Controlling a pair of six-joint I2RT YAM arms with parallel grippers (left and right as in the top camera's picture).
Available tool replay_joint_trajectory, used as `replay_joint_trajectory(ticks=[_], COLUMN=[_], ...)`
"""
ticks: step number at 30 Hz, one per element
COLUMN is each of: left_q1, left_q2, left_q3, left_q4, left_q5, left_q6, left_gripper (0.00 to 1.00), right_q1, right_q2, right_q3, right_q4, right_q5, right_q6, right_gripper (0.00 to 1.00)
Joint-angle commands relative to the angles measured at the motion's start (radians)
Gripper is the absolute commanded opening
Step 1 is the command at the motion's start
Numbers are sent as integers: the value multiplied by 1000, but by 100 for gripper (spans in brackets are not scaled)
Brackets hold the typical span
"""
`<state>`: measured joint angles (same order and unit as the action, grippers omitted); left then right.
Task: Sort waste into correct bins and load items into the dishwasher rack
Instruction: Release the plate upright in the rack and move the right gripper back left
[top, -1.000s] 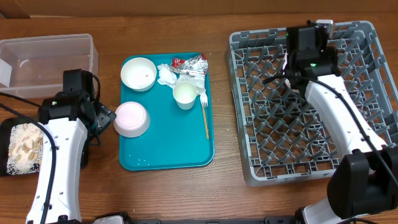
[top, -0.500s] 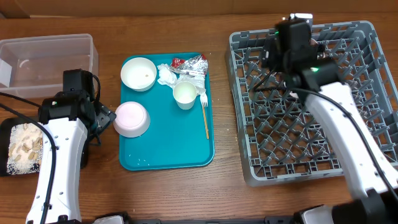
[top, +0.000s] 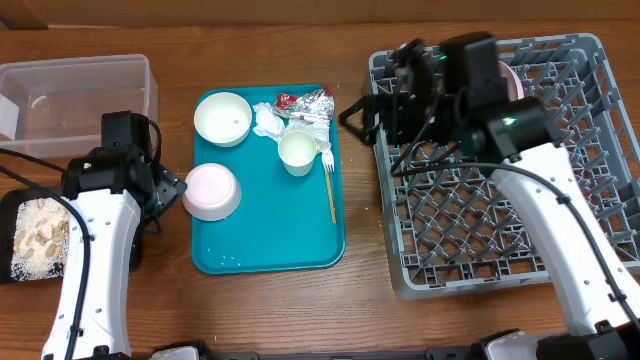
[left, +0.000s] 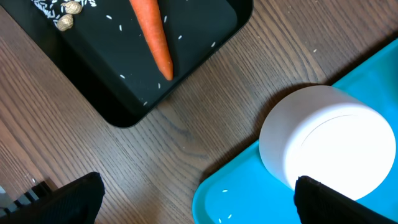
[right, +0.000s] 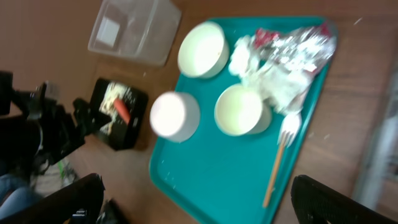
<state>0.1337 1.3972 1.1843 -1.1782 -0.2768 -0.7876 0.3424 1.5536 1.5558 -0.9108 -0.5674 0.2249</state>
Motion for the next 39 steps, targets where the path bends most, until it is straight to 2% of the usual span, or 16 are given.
replay_joint_trajectory(ticks=[1,6,10,13,22,29,34,39], left_q1=[9,9,9,9,9,9,9,9], left_q2=[5,5,5,5,5,5,5,5], left_q3=[1,1,1,1,1,1,1,1], left_q4=[2,2,2,2,2,2,2,2], left_q5=[-18,-18,-18,-18,-18,-18,-18,-18], left_q6=[-21,-21,-21,-21,-21,-21,-21,-21], left_gripper=[100,100,100,100,100,100,100,100], right_q1=[89,220,283,307,393,402,403,401], right_q2=[13,13,13,16,87,134,141,141], right_q3=[14,14,14,14,14,14,14,14], right_q4=[-26,-60,-29,5,27,62,60,43], right_q5=[131,364,348,338,339,333,278,325], right_q6=[77,135,142,200,200,278,276,276], right_gripper=[100,100,100,100,100,100,100,100])
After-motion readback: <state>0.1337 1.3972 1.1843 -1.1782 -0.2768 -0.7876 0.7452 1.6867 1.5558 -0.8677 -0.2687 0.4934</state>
